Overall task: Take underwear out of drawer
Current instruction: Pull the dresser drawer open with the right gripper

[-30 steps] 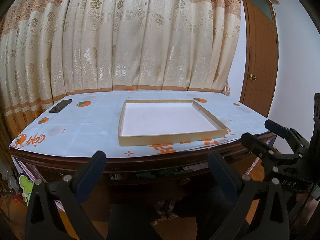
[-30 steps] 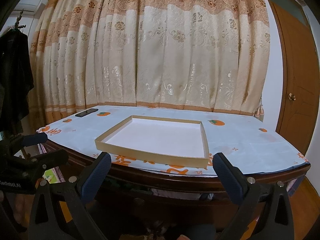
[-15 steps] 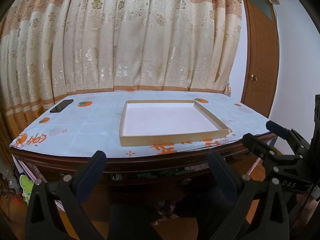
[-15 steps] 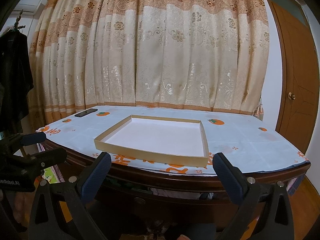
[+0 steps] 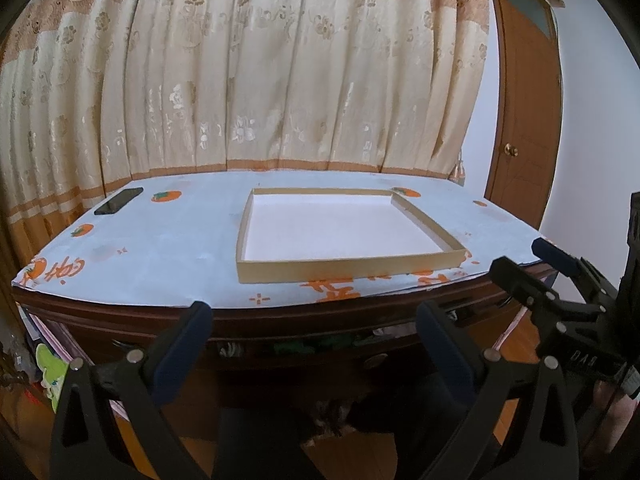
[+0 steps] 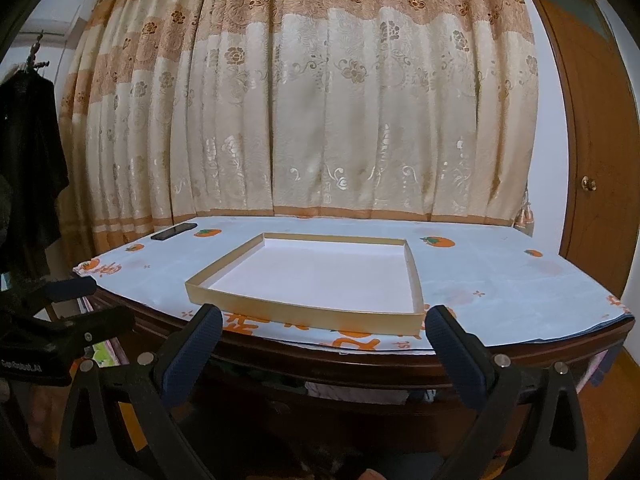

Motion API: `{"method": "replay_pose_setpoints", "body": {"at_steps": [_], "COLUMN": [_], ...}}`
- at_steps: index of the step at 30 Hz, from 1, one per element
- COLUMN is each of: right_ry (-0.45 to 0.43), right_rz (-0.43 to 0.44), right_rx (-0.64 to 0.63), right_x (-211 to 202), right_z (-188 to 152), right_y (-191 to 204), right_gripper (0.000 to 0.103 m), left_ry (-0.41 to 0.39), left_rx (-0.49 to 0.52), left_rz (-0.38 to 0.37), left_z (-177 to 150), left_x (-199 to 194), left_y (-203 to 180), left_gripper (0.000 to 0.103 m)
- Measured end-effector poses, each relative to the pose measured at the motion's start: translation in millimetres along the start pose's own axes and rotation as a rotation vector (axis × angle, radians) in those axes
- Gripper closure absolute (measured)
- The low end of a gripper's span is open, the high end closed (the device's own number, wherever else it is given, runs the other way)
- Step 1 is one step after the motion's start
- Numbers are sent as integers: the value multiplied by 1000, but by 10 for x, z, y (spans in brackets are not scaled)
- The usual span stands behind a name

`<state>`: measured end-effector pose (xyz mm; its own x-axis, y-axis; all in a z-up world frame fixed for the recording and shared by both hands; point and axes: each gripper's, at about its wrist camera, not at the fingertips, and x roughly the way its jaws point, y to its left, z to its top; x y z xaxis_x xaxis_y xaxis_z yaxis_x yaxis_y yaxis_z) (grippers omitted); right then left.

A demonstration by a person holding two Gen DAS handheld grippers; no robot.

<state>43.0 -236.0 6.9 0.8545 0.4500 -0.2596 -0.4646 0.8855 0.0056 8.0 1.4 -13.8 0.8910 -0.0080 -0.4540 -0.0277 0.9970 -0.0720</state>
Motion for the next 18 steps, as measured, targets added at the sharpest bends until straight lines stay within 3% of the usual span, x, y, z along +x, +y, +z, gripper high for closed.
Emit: {"method": "replay_pose_setpoints", "body": {"at_steps": [8,18], "right_ry": [9,-61], "right_rz": [-6,18], "right_rx": [-41,-132], "right_x": [299,755], "right_z": [-154,-520], "right_y": [-25,-22], "right_gripper": [1,1], "left_ry": [15,-2], "left_rx": [-15,-62], "left_rz": [22,56], "left_z": [-85,-130], "left_x": [246,477], "left_y": [103,317], "left_gripper": [0,0]}}
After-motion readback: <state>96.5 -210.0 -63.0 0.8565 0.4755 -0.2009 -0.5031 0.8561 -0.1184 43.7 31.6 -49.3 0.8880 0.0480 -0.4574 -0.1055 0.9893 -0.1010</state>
